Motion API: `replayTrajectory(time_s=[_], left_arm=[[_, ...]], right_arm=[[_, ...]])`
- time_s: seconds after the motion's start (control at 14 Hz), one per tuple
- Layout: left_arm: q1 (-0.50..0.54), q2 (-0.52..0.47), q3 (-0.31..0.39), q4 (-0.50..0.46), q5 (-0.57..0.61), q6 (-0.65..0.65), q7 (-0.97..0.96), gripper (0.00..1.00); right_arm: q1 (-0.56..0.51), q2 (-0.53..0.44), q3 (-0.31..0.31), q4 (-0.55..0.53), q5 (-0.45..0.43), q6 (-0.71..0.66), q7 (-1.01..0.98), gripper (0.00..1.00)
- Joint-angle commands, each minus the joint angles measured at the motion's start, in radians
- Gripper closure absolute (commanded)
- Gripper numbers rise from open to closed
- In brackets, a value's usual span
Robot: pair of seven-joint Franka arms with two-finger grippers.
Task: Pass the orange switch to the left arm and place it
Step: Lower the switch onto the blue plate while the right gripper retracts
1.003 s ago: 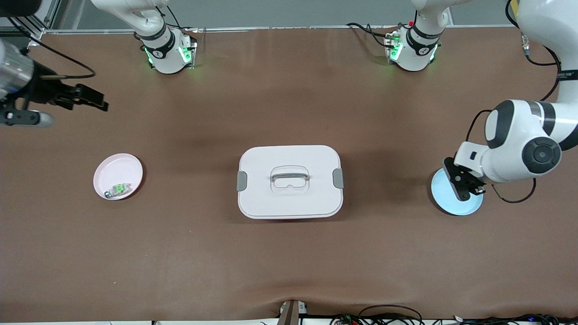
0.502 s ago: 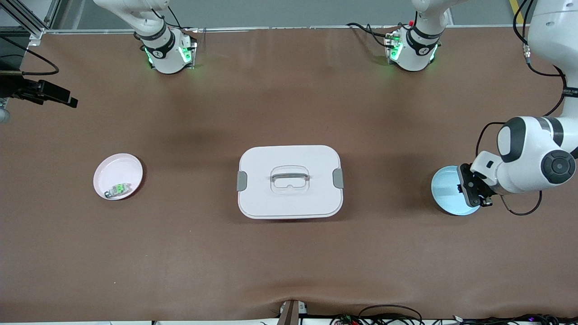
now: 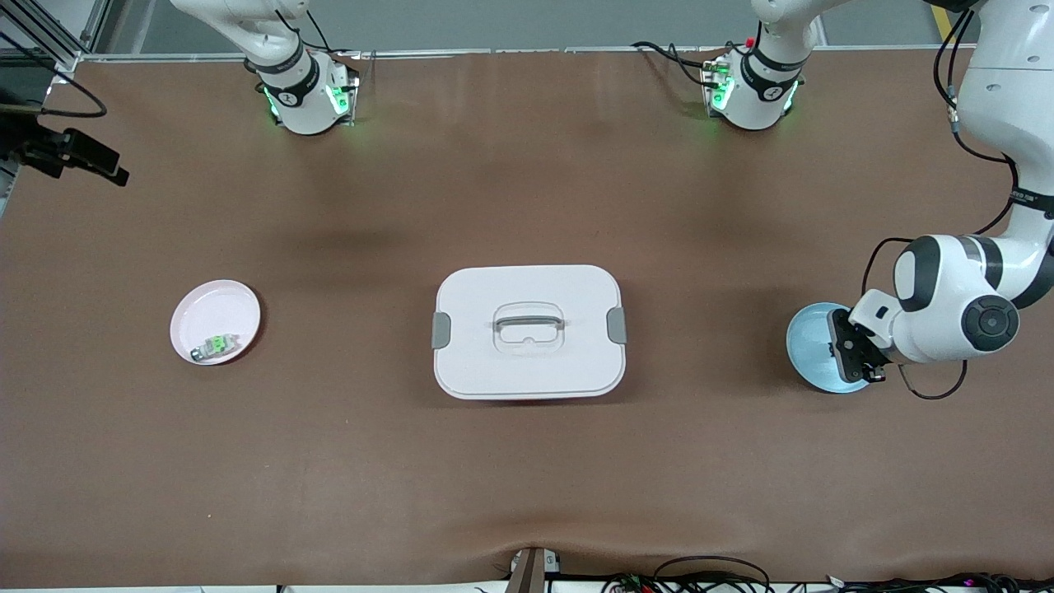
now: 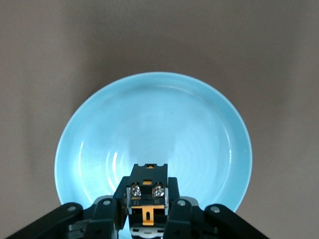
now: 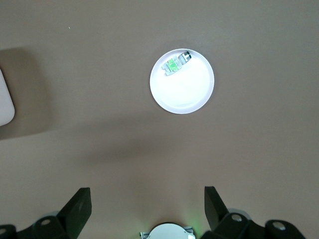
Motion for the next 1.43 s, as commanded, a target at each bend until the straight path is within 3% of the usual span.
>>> replayTrajectory(time_s=[0.0,0.14,0.22,0.29,0.36,0.72,0.86,0.93,1.0,1.36], left_arm=[[0.019,0.018,-0.01,0.007,0.025,0.018,0.008,1.0],[0.016,0.021,-0.01,0.007,0.024,0.018,0.007,1.0],[0.014,0.021,-0.012,0.007,0.02,0.018,0.005,0.94],[0.014,0.022,-0.012,0.006,0.016,0.018,-0.004,0.82],[0.014,0.024,-0.013,0.003,0.011,0.018,-0.007,0.79],[0.009,0.015,-0.023,-0.028,-0.006,0.015,-0.019,0.78],[0.014,0.022,-0.023,-0.022,-0.006,0.016,-0.021,0.71],[0.009,0.024,-0.023,-0.022,-0.007,0.018,-0.026,0.44],[0.008,0.024,-0.024,-0.023,-0.022,0.018,-0.038,0.0],[0.017,-0.017,-0.061,-0.026,-0.163,0.004,-0.078,0.0]], right_arm=[[-0.012,-0.052,0.014,-0.056,-0.021,0.03,-0.01,0.0],[-0.01,-0.046,0.014,-0.017,-0.023,0.021,-0.056,0.0],[-0.009,-0.039,0.014,0.009,-0.023,0.016,-0.1,0.0],[-0.009,-0.023,0.014,0.028,-0.021,0.01,-0.107,0.0],[-0.009,-0.002,0.014,0.054,-0.021,0.009,-0.104,0.0],[-0.032,0.084,0.008,0.195,-0.007,-0.071,-0.101,0.0],[-0.035,0.084,0.008,0.198,-0.007,-0.071,-0.053,0.0],[-0.03,0.086,0.01,0.198,-0.006,-0.071,-0.009,0.0],[-0.027,0.087,0.01,0.197,-0.006,-0.071,-0.005,0.0],[-0.023,0.087,0.01,0.197,-0.007,-0.073,-0.015,0.0]])
